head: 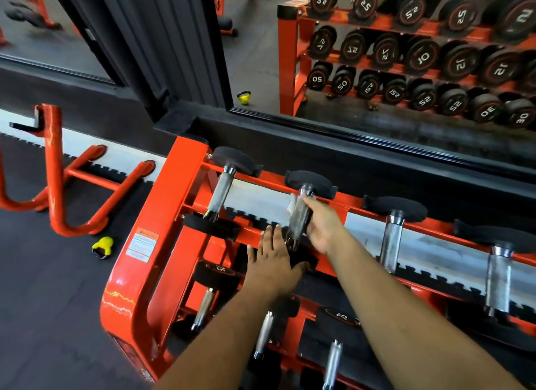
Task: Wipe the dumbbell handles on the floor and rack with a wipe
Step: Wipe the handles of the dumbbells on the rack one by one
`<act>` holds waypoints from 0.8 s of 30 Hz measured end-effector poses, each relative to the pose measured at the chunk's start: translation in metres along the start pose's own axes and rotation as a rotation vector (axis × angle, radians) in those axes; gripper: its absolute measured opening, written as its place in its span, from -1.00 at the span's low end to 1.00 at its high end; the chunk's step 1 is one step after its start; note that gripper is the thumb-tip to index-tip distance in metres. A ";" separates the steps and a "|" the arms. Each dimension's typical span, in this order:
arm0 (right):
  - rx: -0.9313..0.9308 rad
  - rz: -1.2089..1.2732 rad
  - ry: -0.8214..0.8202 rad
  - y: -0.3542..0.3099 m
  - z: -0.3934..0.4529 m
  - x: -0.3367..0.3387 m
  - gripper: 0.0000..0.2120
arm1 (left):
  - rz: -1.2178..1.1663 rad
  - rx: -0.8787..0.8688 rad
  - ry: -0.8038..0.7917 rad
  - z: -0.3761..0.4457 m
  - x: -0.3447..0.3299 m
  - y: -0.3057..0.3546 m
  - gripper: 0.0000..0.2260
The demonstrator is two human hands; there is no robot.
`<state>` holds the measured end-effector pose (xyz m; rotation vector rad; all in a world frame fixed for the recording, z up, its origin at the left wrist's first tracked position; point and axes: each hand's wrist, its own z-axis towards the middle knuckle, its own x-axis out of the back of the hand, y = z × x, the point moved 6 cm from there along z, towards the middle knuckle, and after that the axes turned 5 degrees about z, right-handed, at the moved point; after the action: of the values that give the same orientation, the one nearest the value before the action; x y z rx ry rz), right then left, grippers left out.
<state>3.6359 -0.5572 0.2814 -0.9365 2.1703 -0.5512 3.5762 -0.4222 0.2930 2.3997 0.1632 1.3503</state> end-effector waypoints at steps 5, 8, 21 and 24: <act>0.070 -0.230 0.027 0.016 -0.026 0.027 -0.83 | 0.000 -0.012 -0.005 0.001 -0.003 -0.001 -0.09; 0.154 -0.027 0.107 -0.001 -0.009 0.021 -0.84 | 0.017 -0.017 -0.012 0.000 -0.002 0.000 -0.10; 0.128 -0.106 0.098 0.017 -0.013 0.013 -0.84 | -0.002 -0.009 -0.004 -0.001 -0.002 -0.001 -0.10; 0.333 -0.509 0.115 0.020 -0.042 0.024 -0.77 | 0.002 -0.010 -0.007 0.001 -0.004 -0.001 -0.11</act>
<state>3.5842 -0.5579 0.2870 -1.2923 1.8453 -1.1936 3.5749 -0.4225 0.2890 2.3971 0.1522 1.3398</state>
